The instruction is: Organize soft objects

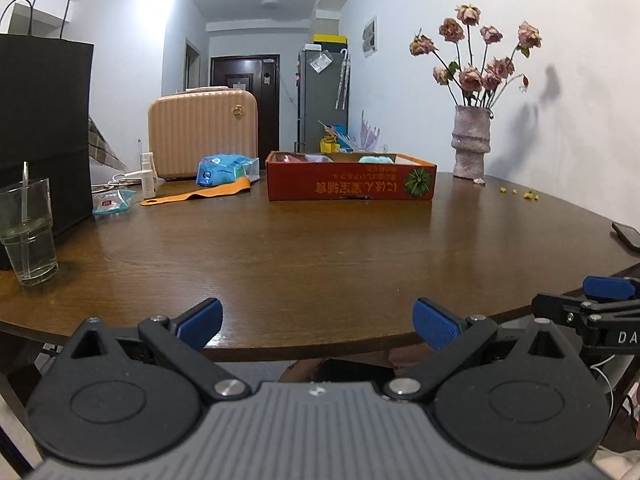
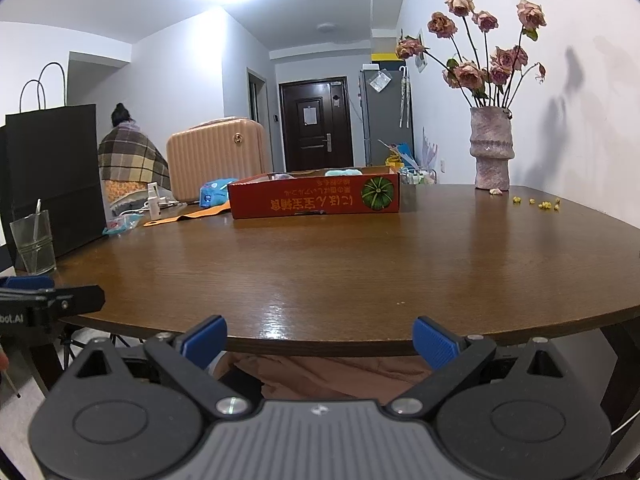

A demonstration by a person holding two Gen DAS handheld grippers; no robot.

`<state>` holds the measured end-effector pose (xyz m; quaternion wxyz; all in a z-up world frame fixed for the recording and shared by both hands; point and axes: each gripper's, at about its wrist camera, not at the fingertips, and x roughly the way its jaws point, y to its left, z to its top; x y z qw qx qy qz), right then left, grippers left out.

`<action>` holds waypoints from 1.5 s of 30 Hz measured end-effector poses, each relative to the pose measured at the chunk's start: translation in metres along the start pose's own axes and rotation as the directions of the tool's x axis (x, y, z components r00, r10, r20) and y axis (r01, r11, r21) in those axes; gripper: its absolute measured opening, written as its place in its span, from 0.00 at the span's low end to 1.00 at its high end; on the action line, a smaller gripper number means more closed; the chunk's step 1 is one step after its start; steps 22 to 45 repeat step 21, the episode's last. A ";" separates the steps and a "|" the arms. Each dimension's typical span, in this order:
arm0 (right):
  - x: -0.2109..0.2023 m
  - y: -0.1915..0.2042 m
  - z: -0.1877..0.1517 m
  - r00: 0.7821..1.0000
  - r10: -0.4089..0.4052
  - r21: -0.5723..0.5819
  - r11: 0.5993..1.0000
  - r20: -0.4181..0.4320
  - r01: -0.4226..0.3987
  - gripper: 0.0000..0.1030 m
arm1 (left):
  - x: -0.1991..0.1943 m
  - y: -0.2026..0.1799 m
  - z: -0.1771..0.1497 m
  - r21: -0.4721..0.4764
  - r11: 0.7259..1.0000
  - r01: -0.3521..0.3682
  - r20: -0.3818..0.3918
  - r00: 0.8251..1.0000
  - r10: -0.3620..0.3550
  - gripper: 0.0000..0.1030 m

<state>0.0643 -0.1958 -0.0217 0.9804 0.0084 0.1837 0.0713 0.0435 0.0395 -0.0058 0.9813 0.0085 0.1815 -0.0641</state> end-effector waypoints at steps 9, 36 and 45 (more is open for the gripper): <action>0.008 -0.002 -0.004 0.999 -0.009 0.014 1.000 -0.052 0.009 0.97 | 0.013 0.000 -0.013 0.015 1.000 0.010 -0.072 0.997 -0.009 1.00; 0.009 -0.002 -0.005 0.998 -0.008 0.013 1.000 -0.056 0.009 0.98 | 0.012 0.005 -0.014 -0.011 1.000 0.008 -0.067 0.998 -0.008 1.00; 0.009 -0.002 -0.005 0.998 -0.008 0.013 1.000 -0.056 0.009 0.98 | 0.012 0.005 -0.014 -0.011 1.000 0.008 -0.067 0.998 -0.008 1.00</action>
